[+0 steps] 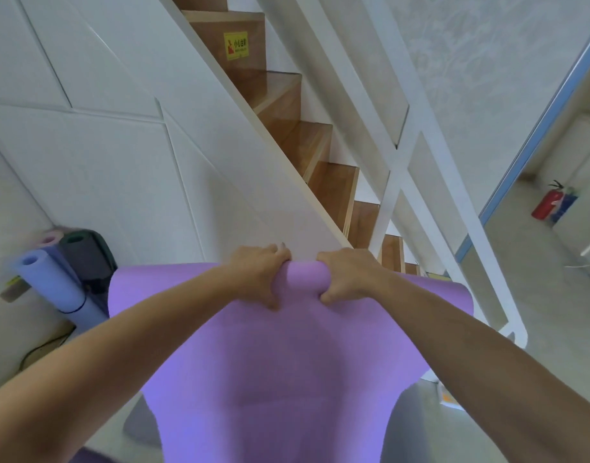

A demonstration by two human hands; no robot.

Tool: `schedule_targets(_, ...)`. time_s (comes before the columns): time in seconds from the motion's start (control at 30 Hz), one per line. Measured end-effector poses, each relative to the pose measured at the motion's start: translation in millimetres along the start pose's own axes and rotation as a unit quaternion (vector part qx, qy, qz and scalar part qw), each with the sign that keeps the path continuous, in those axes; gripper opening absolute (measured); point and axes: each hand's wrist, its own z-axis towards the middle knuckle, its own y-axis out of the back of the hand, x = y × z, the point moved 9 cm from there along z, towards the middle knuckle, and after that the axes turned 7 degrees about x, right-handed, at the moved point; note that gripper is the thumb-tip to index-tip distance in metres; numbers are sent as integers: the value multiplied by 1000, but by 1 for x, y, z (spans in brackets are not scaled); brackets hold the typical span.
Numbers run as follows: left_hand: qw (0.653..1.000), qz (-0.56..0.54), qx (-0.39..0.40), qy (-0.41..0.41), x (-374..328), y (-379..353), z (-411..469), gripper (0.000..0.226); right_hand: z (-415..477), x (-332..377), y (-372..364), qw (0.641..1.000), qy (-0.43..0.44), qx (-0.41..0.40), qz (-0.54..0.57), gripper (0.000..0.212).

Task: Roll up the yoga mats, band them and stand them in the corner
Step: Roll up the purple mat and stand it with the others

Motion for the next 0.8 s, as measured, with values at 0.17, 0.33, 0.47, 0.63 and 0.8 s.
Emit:
schedule_targets(0.17,994,-102,22,42,16,-7,5,65,0,9,-5,994,14,-63,-84,84)
schedule_targets(0.33,941,-309,134,28,22,-21,8,46,0,17,-3,990,18,-98,-104,73)
schedule_targets(0.47,997,-46,63,7,11,-8,-2,83,4,14,2,998,12,-48,-41,49)
schedule_targets(0.63,997,10,-54,45,16,-4,-8,61,11,19,9,999,23,-28,-37,61)
schedule_targets(0.8,955,-274,112,22,35,-18,0,43,6,35,4,983,41,-88,-159,109)
